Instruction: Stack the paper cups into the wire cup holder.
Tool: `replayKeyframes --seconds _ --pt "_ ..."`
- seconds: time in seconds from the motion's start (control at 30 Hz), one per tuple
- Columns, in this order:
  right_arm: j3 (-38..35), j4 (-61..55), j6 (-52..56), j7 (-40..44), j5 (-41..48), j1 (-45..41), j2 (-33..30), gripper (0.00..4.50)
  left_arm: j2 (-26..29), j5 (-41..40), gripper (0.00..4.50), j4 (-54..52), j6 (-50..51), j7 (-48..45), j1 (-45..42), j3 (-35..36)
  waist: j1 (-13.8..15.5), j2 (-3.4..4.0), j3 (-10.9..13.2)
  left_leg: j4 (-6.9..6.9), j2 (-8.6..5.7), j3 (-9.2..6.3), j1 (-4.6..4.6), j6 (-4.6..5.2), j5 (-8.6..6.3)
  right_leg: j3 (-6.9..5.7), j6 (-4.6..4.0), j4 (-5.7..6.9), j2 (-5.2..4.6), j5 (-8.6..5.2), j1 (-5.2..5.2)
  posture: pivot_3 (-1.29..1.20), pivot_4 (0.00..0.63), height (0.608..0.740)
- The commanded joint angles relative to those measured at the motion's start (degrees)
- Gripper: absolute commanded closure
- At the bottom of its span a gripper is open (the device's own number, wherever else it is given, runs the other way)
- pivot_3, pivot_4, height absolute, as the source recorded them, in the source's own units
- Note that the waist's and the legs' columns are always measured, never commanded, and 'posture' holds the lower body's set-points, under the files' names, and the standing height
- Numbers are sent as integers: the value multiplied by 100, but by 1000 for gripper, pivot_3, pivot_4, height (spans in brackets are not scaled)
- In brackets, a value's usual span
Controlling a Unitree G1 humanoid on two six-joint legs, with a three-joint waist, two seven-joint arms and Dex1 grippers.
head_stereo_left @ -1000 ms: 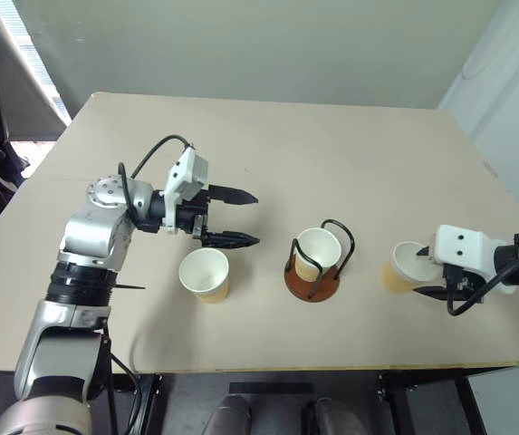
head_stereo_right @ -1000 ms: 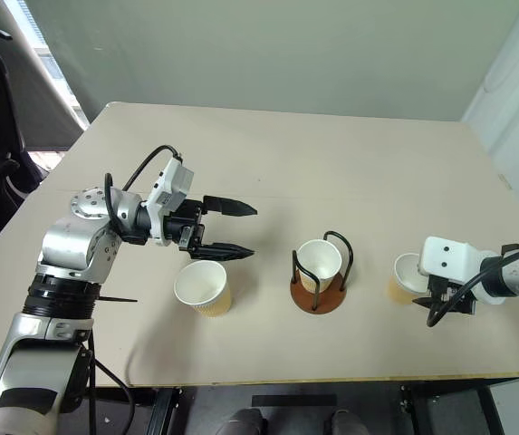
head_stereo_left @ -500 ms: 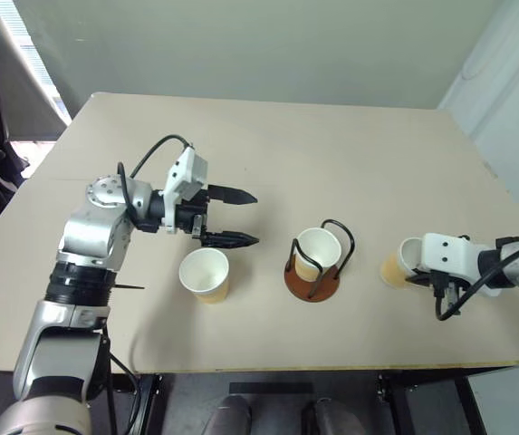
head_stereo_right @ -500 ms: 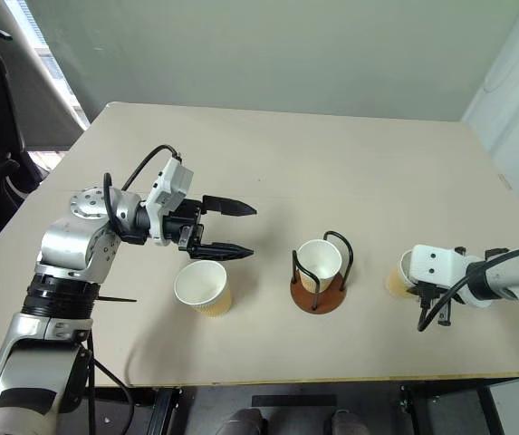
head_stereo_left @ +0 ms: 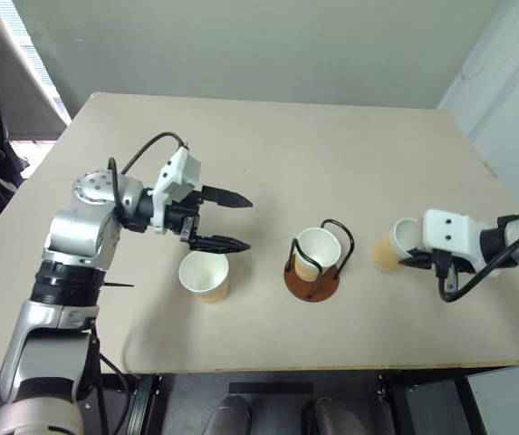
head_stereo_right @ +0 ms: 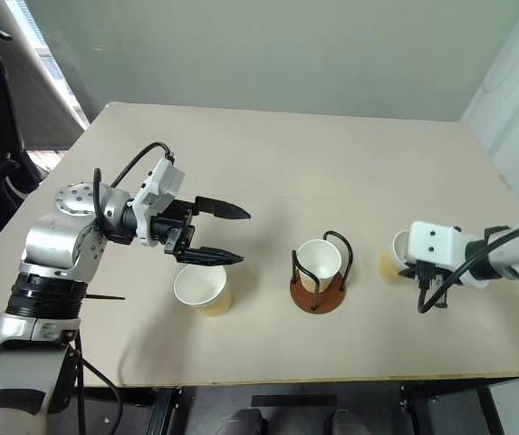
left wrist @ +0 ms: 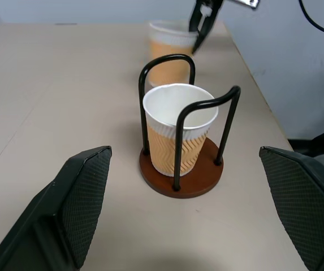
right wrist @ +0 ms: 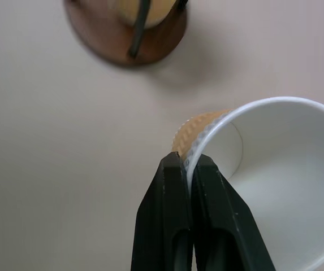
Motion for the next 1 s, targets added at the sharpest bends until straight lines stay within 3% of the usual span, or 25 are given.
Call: replayKeyframes --seconds 0.03,0.33,0.57,1.0 --pt "-333 -43 57 150 195 -493 -181 4493 40 -43 0 -77 -57 -31 -188 76 1 0 0 0 0 0 0 0 0 0 0 0 0 0 0 0 150 740" --pt "-123 -498 448 313 656 -1821 1 4493 -63 -41 0 -108 -21 11 -198 34 -12 1 0 -4 0 0 -1 0 0 1 0 0 0 0 -4 0 150 740" --pt "172 -953 480 638 851 -2128 48 4493 -96 -10 0 -59 -39 -8 -221 26 -11 1 0 -3 -1 -3 -3 0 0 0 -1 -3 0 -1 -4 0 150 740" --pt "917 -1002 -327 1106 296 -2590 365 4493 -145 16 0 15 -71 -8 -241 9 -30 1 0 -2 1 -3 -2 0 0 0 -2 -2 -1 -1 -5 0 150 740"
